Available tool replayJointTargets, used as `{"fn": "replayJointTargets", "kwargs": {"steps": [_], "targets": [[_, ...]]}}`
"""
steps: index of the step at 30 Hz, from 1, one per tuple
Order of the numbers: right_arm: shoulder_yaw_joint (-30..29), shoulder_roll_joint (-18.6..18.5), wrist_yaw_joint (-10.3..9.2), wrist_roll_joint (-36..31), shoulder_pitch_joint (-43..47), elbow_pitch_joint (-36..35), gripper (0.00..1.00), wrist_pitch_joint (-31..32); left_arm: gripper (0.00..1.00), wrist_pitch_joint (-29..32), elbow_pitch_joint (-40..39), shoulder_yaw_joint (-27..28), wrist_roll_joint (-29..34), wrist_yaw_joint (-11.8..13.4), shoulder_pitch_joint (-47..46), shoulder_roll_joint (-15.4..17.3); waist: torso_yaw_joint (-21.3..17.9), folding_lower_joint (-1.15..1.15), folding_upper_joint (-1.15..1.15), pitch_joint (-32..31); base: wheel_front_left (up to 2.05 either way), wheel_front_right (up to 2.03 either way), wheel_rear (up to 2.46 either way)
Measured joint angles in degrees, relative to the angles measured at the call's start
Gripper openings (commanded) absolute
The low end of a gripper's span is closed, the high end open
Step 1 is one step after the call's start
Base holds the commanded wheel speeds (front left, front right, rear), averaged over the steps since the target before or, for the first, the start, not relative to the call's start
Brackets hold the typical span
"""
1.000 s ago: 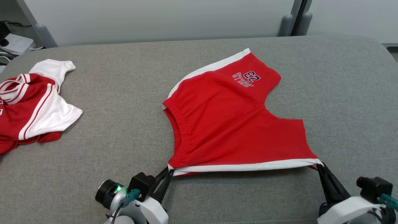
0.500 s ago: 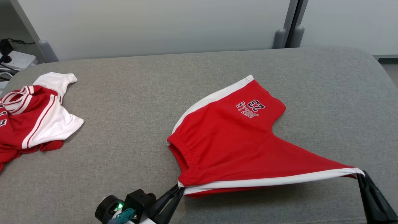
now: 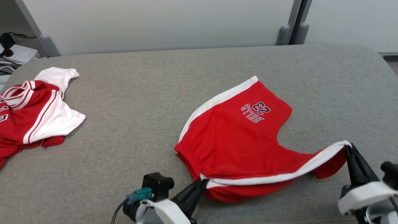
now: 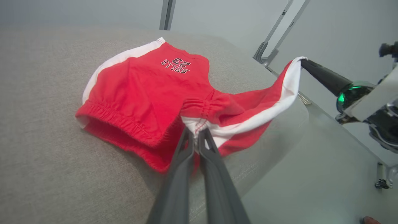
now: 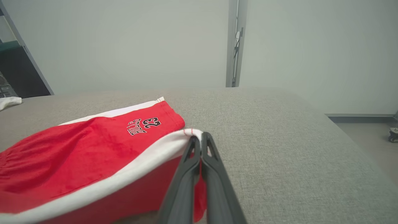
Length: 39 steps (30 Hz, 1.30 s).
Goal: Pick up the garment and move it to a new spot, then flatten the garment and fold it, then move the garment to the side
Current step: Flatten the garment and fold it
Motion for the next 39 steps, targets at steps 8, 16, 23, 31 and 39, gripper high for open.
{"fn": "replayJointTargets", "kwargs": {"steps": [8,16,23,31,39], "targets": [[0.6,-0.66,0.0,-2.61,-20.87,16.6,0.0,-0.85,0.0,-4.17,11.57,1.31,-8.99,0.02,-12.4,-3.45,1.97,0.0,0.0,4.75,0.0,0.0,0.0],[5.71,-1.87,0.0,-3.04,-41.05,31.82,0.0,-2.41,0.0,-8.62,21.76,-0.19,-16.94,5.95,-25.29,-4.1,5.12,0.0,0.0,12.07,0.0,0.0,0.0],[11.35,-2.09,0.0,-2.98,-52.69,42.89,0.0,-3.22,0.0,-10.62,27.8,-4.91,-21.2,8.04,-32.15,-4.24,7.89,0.0,0.0,16.09,0.0,0.0,0.0],[15.74,-2.3,0.0,-2.85,-58.09,51.75,0.0,-3.86,0.0,-13.16,30.06,-8.89,-22.97,10.96,-36.18,-4.37,10.39,0.0,0.0,17.94,0.0,0.0,0.0],[18.13,-2.92,0.0,-1.72,-60.83,56.4,0.0,-4.55,0.0,-14.03,30.52,-12.12,-26.65,12.6,-37.99,-4.5,11.89,0.0,0.0,19.09,0.0,0.0,0.0]]}}
